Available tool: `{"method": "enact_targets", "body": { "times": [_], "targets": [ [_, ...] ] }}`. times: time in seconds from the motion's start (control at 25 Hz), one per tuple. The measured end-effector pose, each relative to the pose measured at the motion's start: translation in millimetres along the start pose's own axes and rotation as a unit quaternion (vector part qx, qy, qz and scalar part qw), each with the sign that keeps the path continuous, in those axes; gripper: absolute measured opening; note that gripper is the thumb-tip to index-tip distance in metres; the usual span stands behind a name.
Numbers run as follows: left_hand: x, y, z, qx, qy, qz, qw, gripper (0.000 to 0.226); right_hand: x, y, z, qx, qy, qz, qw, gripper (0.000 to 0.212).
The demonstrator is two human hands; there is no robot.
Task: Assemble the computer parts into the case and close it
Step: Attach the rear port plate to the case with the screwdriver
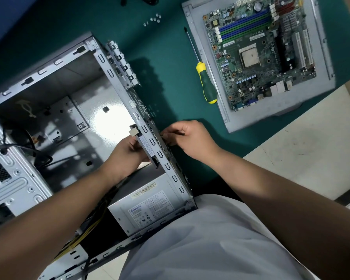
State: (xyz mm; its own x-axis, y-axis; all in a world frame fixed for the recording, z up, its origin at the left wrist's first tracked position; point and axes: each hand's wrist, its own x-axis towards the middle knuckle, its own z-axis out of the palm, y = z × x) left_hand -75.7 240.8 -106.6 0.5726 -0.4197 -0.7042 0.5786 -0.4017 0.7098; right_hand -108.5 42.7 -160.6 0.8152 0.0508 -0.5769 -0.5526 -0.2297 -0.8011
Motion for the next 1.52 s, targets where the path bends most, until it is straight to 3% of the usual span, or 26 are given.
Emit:
{"method": "enact_targets", "body": {
  "times": [0.32, 0.76, 1.0, 1.52],
  "targets": [
    [0, 1, 1, -0.009, 0.003, 0.015, 1.000, 0.021, 6, -2, -1, 0.045, -0.021, 0.057, 0.997, 0.007],
    [5, -7, -5, 0.011, 0.006, -0.010, 1.000, 0.014, 0, 4, 9, 0.030, -0.002, -0.001, 1.000, 0.010],
    [6, -5, -7, 0.009, 0.008, -0.024, 1.000, 0.015, 0, 4, 11, 0.067, 0.014, 0.016, 0.998, 0.005],
    [3, -2, -3, -0.003, 0.045, -0.041, 0.998, 0.016, 0, 3, 11, 0.091, 0.008, 0.029, 0.995, 0.019]
  ]
}}
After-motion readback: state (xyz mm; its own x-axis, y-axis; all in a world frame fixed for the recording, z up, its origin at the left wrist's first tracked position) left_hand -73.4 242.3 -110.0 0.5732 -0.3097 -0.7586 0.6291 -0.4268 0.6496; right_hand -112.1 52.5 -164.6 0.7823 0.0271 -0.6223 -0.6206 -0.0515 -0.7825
